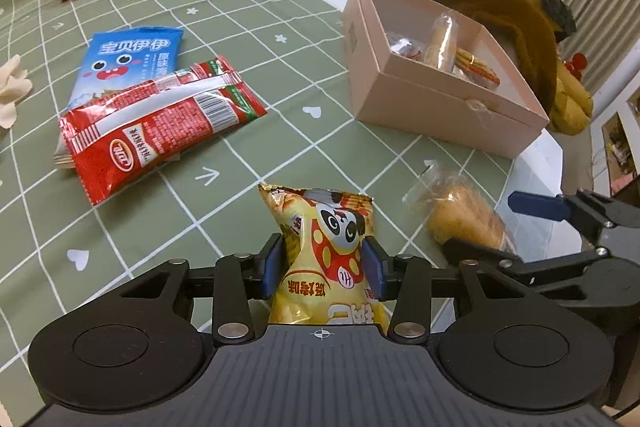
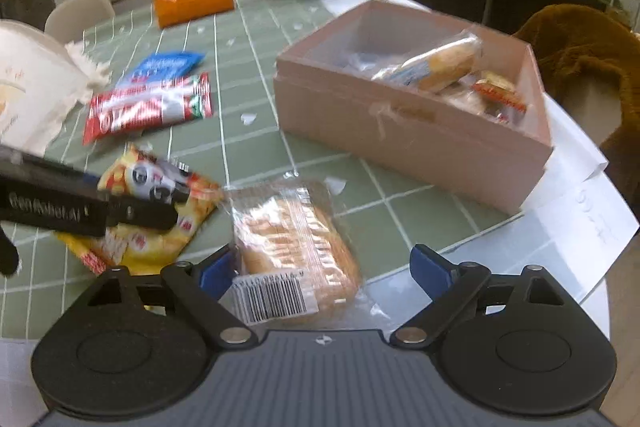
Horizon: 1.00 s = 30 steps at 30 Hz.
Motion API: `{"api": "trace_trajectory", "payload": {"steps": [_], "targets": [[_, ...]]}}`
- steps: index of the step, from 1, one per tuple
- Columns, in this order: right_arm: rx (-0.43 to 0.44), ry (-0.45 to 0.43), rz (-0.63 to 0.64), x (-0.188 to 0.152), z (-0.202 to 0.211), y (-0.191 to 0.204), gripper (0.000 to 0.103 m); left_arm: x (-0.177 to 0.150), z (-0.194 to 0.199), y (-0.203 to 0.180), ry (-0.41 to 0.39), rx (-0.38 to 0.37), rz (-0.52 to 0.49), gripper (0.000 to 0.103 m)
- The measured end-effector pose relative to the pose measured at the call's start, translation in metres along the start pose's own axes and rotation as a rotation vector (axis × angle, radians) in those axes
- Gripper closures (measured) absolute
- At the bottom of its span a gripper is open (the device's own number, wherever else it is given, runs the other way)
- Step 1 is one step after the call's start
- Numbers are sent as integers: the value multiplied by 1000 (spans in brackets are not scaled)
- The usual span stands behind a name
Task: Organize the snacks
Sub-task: 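Carry the panda bag with the left tool while the right tool carries the bread bun to the pink box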
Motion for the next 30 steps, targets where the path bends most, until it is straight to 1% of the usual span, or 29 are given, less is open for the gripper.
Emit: {"api": "trace_trajectory", "payload": {"steps": [8, 13, 14, 16, 19, 21, 24, 27, 29, 30], "targets": [[40, 20, -20, 4, -4, 9, 12, -1, 0, -1, 0, 6, -14, 55], [27, 66, -47, 2, -17, 10, 23, -3, 1, -1, 0, 8, -23, 55], [23, 62, -46, 2, -16, 11, 24, -3, 1, -1, -1, 8, -25, 55], [30, 68, -40, 2, -14, 12, 32, -4, 1, -1, -4, 8, -28, 55], [42, 77, -33, 1, -9, 13, 41, -4, 1, -1, -3, 10, -27, 55], [40, 75, -26, 0, -5, 13, 45, -4, 2, -1, -3, 9, -27, 55], [34, 74, -23, 0, 3, 12, 46, -4, 2, -2, -10, 14, -21, 55], [39, 68, -46, 0, 10, 9, 47, -6, 4, -4, -20, 26, -25, 56], [46, 61, -67, 1, 16, 5, 47, -6, 6, -6, -28, 29, -32, 59], [47, 58, -73, 2, 18, 3, 47, -5, 7, -7, -35, 28, -34, 62]]}}
Point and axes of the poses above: each gripper's, at about its wrist camera, not at the fingertips, and z roughly against the way its jaws point, y to its left, x to its top, the point moved 7 cm from there along -z, roughly the way its jaws point
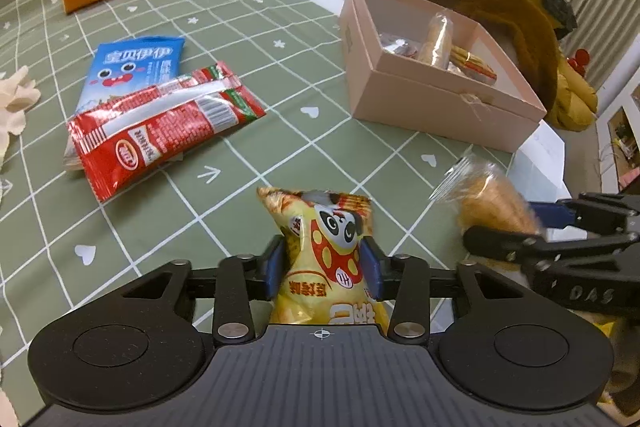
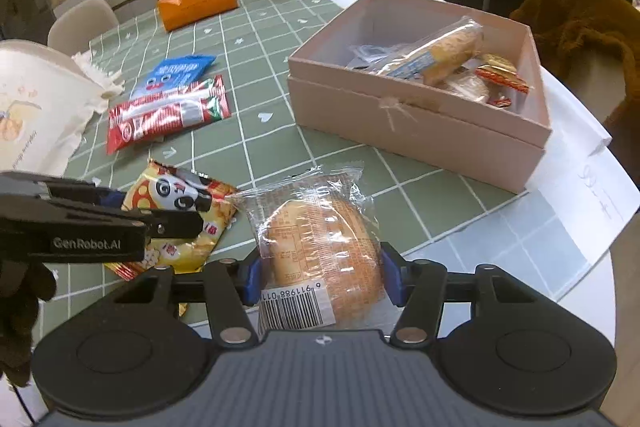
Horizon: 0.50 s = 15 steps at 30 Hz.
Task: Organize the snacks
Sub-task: 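Carry the panda bag with the left tool while the right tool carries the bread bun to the pink box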
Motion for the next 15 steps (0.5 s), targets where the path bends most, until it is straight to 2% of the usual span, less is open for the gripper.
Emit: {"api": "trace_trajectory", "payload": {"steps": [1, 4, 6, 9, 11, 13, 15], "targets": [[-1, -5, -6, 2, 3, -2, 47, 2, 2, -1, -10, -4, 1, 68], [-10, -34, -15, 13, 18, -9, 48, 21, 21, -6, -63, -49, 27, 71], [-10, -84, -19, 29, 38, -16, 48, 53, 50, -13, -149, -103, 26, 71], [-15, -222, -36, 77, 86, -34, 48, 114, 102, -25, -311, -154, -27, 71], [-17, -312, -53, 117, 120, -46, 48, 155, 126, -34, -364, -197, -56, 71], [-25, -360, -63, 151, 142, -57, 48, 192, 129, -42, -349, -250, -58, 71], [-36, -373, -68, 184, 151, -67, 48, 223, 119, -48, -309, -283, -48, 71]]}}
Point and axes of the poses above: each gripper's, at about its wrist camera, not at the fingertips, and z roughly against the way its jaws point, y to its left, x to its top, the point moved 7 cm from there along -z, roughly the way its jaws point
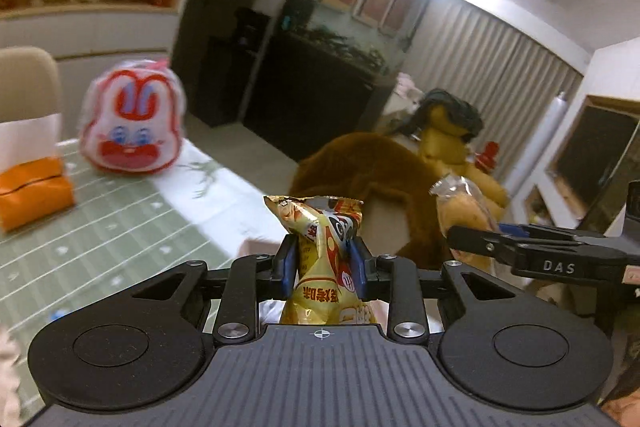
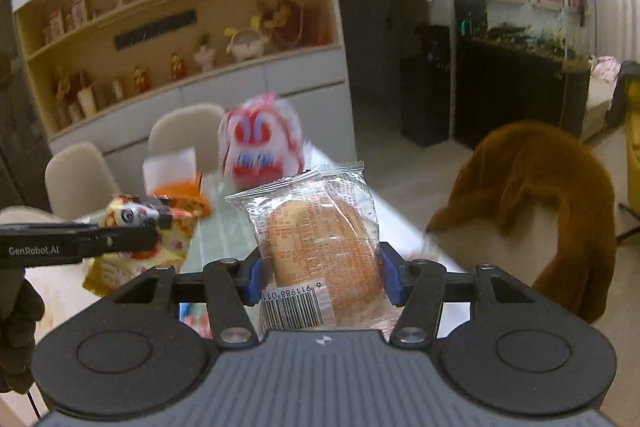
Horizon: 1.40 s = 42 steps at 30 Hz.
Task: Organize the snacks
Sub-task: 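Carry the panda bag with the left tool while the right tool carries the bread bun to the pink box, then release the panda bag with the left tool while the right tool releases the bread bun into the box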
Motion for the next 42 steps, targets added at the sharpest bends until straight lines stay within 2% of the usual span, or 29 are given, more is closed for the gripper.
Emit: {"api": "trace_trajectory", "payload": {"steps": [3, 6, 9, 11, 13, 15, 16, 19, 20, 22, 23, 25, 28, 31, 32, 34, 37, 39, 42], "targets": [[-42, 49, 14, 27, -26, -10, 48, 20, -40, 4, 26, -12, -15, 71], [-83, 91, 25, 21, -58, -22, 48, 6, -92, 19, 35, -40, 19, 71], [-116, 141, -89, -10, -89, -46, 48, -19, -145, 34, 115, -97, 88, 71], [-112, 213, -143, -38, -109, -53, 48, -35, -177, 38, 207, -142, 75, 70], [-133, 255, -143, -62, -126, -56, 47, -46, -208, 41, 296, -148, 31, 70], [-144, 293, -114, -78, -141, -58, 47, -47, -217, 45, 261, -95, -15, 70], [-147, 307, -112, -83, -147, -58, 46, -45, -215, 46, 239, -98, -16, 70], [-150, 316, -129, -92, -152, -56, 41, -32, -197, 55, 179, -186, 74, 70], [-131, 309, -143, -94, -151, -53, 40, -28, -187, 61, 154, -179, 89, 70], [-83, 286, -184, -99, -149, -47, 36, -27, -171, 76, 120, -104, 73, 70], [-65, 266, -198, -101, -148, -45, 34, -31, -162, 87, 109, -40, 63, 70], [-90, 227, -192, -109, -145, -38, 34, -44, -142, 114, 108, 79, 64, 70], [-142, 150, -122, -119, -136, -19, 34, -57, -110, 149, 97, 203, 106, 70], [-155, 129, -24, -120, -133, 6, 34, -82, -73, 192, 95, 362, 165, 70], [-160, 123, -2, -120, -131, 16, 34, -95, -63, 201, 112, 385, 185, 70], [-138, 117, 36, -120, -130, 37, 34, -116, -55, 215, 161, 387, 235, 70], [-47, 148, 53, -127, -132, 68, 34, -146, -54, 218, 221, 369, 283, 70], [6, 187, 74, -135, -136, 87, 34, -158, -52, 206, 212, 323, 282, 70], [24, 214, 106, -145, -142, 106, 32, -164, -53, 186, 249, 246, 264, 70]]}}
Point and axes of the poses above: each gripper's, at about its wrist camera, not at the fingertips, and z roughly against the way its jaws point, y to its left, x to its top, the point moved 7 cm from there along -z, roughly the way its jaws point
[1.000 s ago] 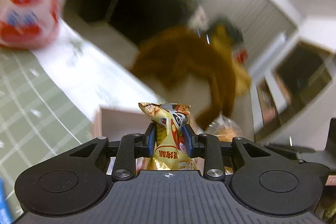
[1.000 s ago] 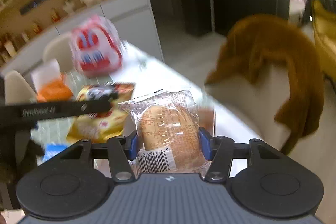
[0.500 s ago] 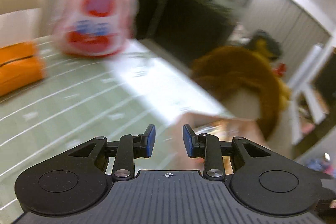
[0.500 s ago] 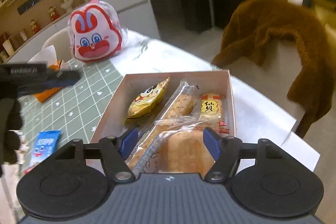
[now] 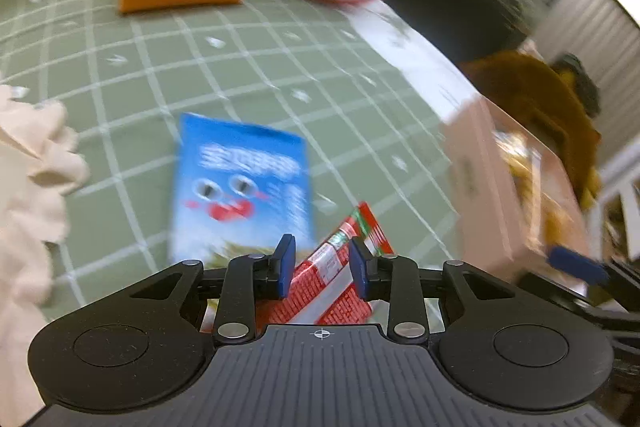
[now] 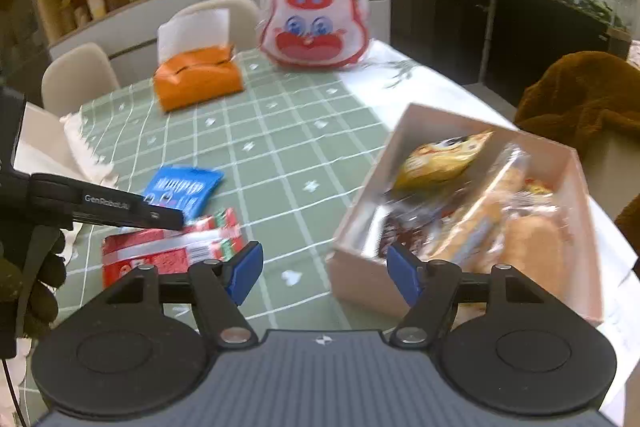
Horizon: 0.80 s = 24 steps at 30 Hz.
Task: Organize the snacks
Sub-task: 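Release the panda bag with the left tool while the right tool releases the bread bun into the box, then move the left tool to the blue seaweed packet while the right tool moves to the red sausage sticks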
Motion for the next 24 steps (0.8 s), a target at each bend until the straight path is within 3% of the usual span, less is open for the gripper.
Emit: {"api": "trace_trajectory", "payload": {"steps": [2, 4, 8, 14, 15, 16, 19, 24], "targets": [[-2, -3, 25, 0, -2, 9, 31, -2, 3, -7, 9, -45, -16, 70], [27, 17, 21, -2, -4, 16, 31, 5, 16, -5, -58, -34, -6, 69], [99, 59, 3, -7, -12, 37, 31, 28, 32, 23, -166, 125, 52, 70], [147, 82, 63, -7, -51, 91, 32, 34, 18, 57, -124, 271, 71, 69], [150, 94, 79, -9, -58, 96, 35, 32, 18, 59, -115, 272, 74, 69], [146, 107, 95, -13, -61, 98, 45, 32, 17, 60, -105, 271, 80, 69], [139, 132, 95, -23, -60, 86, 54, 30, 9, 59, -79, 250, 72, 69], [101, 155, 57, -41, -42, 45, 58, 25, -11, 31, -28, 196, -67, 69]]}}
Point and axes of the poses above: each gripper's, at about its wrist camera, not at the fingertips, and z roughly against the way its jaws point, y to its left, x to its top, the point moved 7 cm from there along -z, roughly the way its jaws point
